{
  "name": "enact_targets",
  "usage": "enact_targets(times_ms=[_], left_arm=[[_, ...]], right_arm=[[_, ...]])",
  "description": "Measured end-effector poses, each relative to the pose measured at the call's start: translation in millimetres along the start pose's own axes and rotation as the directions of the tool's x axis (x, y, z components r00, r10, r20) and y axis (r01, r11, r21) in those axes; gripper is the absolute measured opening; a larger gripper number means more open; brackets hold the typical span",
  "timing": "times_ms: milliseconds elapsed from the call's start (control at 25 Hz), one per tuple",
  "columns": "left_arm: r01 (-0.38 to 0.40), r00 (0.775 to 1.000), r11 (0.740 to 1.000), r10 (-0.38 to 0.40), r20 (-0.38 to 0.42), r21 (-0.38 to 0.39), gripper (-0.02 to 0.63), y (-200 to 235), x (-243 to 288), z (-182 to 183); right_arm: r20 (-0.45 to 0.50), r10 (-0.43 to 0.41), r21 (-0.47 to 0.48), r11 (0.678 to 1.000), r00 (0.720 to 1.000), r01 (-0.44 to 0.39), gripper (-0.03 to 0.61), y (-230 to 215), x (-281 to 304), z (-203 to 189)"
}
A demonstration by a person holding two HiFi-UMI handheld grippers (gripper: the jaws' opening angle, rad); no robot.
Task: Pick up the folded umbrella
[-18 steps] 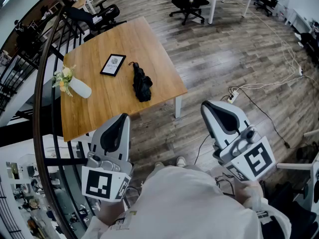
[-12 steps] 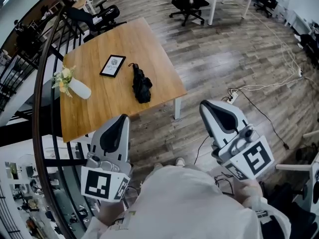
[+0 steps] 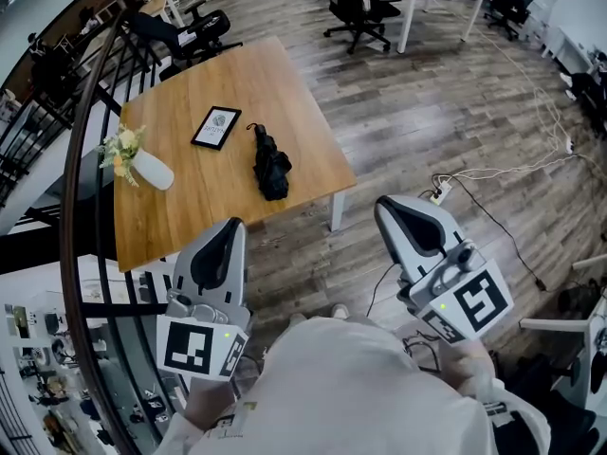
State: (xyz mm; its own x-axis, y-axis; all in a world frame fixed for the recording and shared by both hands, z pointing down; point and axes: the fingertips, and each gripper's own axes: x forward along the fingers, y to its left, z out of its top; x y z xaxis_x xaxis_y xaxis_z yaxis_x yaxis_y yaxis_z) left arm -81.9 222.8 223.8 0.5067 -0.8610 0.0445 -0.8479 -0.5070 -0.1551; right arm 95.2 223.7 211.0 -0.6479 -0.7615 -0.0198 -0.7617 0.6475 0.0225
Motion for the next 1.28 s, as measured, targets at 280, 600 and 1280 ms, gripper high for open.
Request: enact_targets(times_ms=[280, 600, 1280], left_arm=[[-0.082, 0.997, 0.996, 0.082, -0.002, -0.04, 0.241, 4, -2, -8], [-0.092, 0.996, 0.996, 0.092, 0.016, 0.002, 0.319, 10, 12, -8], [0.045, 0.999, 0.997, -0.046, -0.019, -0.058, 0.319, 139, 138, -61]], right_arm=[[-0.015, 0.029, 0.006, 1.0, 0.999, -0.029, 0.028, 5, -7, -10], [-0.055, 0.037, 0.042, 0.998, 0.998, -0.035, 0.028, 1, 5, -36], [-0.161, -0.01, 0.027, 1.0, 0.987, 0.015, 0.028, -37, 187, -80]])
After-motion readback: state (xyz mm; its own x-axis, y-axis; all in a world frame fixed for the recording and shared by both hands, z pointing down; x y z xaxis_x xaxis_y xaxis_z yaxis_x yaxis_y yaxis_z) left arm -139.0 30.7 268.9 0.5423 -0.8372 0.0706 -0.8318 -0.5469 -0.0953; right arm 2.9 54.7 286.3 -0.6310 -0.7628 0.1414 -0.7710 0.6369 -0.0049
